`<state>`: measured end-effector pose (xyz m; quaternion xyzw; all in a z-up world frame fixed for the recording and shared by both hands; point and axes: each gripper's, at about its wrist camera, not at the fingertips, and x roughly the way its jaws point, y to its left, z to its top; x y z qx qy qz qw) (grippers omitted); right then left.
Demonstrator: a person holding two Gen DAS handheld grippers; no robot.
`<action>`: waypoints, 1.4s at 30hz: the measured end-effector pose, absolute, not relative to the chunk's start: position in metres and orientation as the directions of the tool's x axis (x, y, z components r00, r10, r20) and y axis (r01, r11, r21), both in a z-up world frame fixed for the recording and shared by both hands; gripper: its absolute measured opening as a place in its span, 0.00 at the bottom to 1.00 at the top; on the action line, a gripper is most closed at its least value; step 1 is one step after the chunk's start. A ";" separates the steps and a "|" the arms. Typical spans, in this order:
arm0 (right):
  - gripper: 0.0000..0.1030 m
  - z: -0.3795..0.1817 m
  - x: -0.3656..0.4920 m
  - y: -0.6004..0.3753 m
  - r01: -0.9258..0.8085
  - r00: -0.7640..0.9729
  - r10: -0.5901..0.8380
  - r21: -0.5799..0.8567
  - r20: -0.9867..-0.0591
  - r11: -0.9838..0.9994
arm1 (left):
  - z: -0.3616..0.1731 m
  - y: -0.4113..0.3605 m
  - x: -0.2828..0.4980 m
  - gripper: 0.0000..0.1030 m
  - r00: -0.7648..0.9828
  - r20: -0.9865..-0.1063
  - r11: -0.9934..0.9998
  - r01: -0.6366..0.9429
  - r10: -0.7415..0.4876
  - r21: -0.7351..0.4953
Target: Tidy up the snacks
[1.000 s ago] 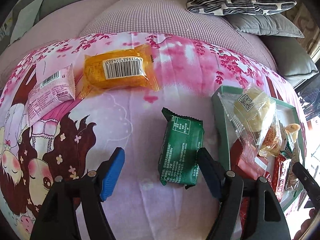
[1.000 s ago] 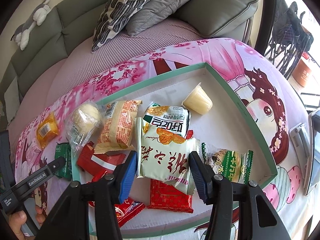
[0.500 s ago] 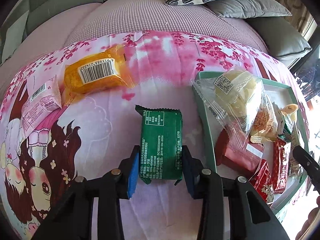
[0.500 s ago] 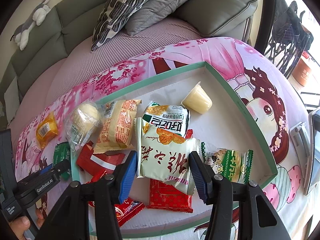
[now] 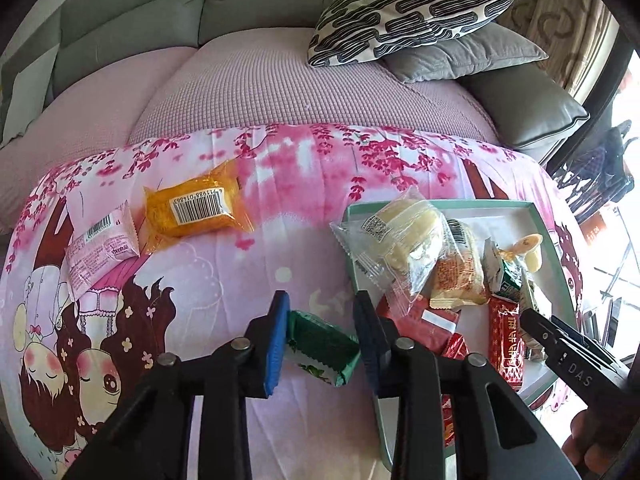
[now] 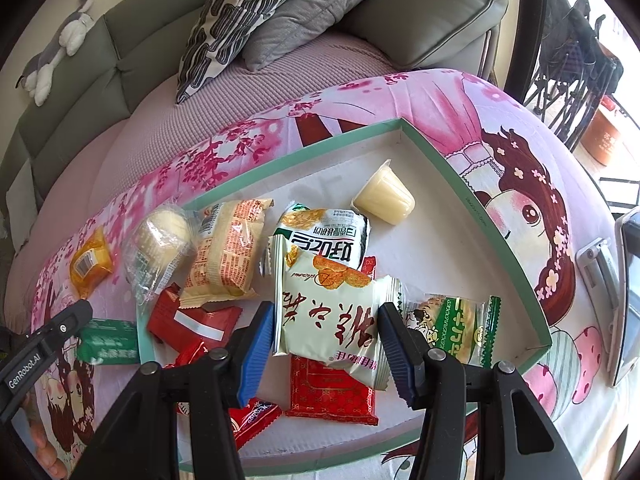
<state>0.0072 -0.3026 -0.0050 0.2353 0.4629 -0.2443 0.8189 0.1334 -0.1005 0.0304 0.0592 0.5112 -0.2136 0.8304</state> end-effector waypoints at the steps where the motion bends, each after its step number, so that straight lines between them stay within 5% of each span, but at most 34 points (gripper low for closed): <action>1: 0.54 -0.005 0.007 -0.303 0.618 0.453 -0.182 0.160 -0.873 0.770 | 0.033 -0.101 0.133 0.18 0.388 -0.872 0.901 0.416 -0.298 -0.122; 9: 0.54 -0.006 0.008 -0.303 0.617 0.452 -0.178 0.162 -0.874 0.770 | 0.006 -0.093 0.133 0.19 0.316 -0.915 0.910 0.400 -0.251 -0.112; 11: 0.54 -0.006 0.007 -0.302 0.614 0.453 -0.175 0.164 -0.874 0.772 | -0.006 -0.087 0.132 0.35 0.284 -0.931 0.912 0.396 -0.229 -0.103; 12: 0.54 -0.006 0.007 -0.301 0.613 0.454 -0.173 0.166 -0.874 0.772 | -0.012 -0.086 0.131 0.52 0.267 -0.941 0.908 0.409 -0.210 -0.087; 13: 0.54 -0.006 0.007 -0.301 0.612 0.454 -0.171 0.167 -0.874 0.773 | -0.015 -0.085 0.130 0.56 0.267 -0.943 0.909 0.410 -0.197 -0.074; 20: 0.54 -0.007 0.005 -0.300 0.606 0.454 -0.158 0.173 -0.877 0.777 | -0.036 -0.088 0.114 0.56 0.253 -0.959 0.888 0.459 -0.129 0.001; 22: 0.54 -0.006 0.004 -0.301 0.607 0.456 -0.158 0.176 -0.876 0.775 | -0.040 -0.089 0.113 0.49 0.256 -0.960 0.888 0.460 -0.111 0.020; 25: 0.54 -0.007 0.003 -0.303 0.611 0.456 -0.157 0.179 -0.876 0.771 | -0.035 -0.084 0.113 0.40 0.259 -0.955 0.895 0.447 -0.142 -0.011; 34: 0.54 -0.011 0.002 -0.307 0.621 0.452 -0.152 0.188 -0.879 0.761 | 0.016 -0.084 0.111 0.40 0.365 -0.906 0.904 0.426 -0.213 -0.040; 42: 0.54 -0.014 -0.003 -0.316 0.641 0.443 -0.159 0.188 -0.882 0.744 | 0.037 -0.158 0.093 0.40 0.347 -0.881 0.803 0.592 -0.323 -0.061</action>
